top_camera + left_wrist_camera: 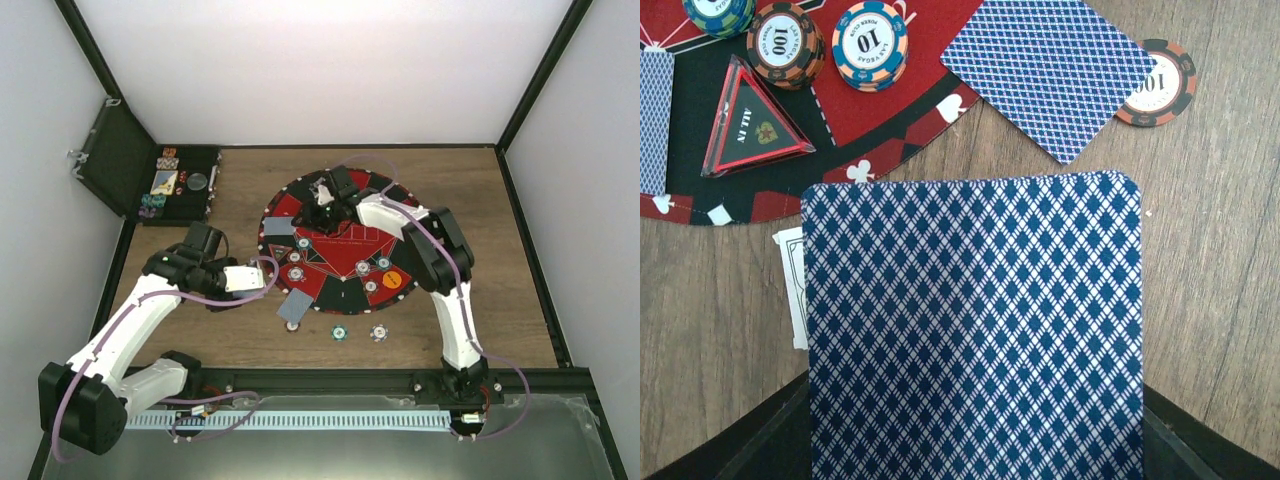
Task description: Distribute texas hold em gaming equipment
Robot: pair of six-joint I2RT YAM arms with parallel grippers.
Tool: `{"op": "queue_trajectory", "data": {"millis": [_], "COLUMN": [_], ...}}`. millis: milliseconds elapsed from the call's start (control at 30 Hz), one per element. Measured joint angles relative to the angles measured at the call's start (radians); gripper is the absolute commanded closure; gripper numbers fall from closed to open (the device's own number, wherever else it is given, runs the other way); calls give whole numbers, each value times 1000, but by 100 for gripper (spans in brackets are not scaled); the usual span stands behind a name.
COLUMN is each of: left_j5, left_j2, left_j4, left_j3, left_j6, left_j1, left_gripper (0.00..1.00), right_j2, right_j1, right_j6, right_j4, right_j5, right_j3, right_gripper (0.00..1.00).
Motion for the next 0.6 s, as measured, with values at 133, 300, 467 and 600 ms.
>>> {"op": "queue_trajectory", "data": {"millis": [133,300,467,600], "left_j5": [-1,-2,-5,-6], "left_j2": [0,0,0,0], "left_j4": [-1,-6,-6,-6], "left_j3": [0,0,0,0], "left_j6": [-1,-3,-4,-8], "left_j1": [1,1,1,1], "left_gripper": [92,92,92,92], "right_j2": [-170,-405,-486,-488], "right_j1": [0,14,100,201], "right_j6": [-17,-17,-24,-16], "right_j4": [-3,41,59,55], "right_j5": [51,80,116,140], "right_j3": [-146,-409,-600,-668], "right_gripper": [46,39,38,38]}}
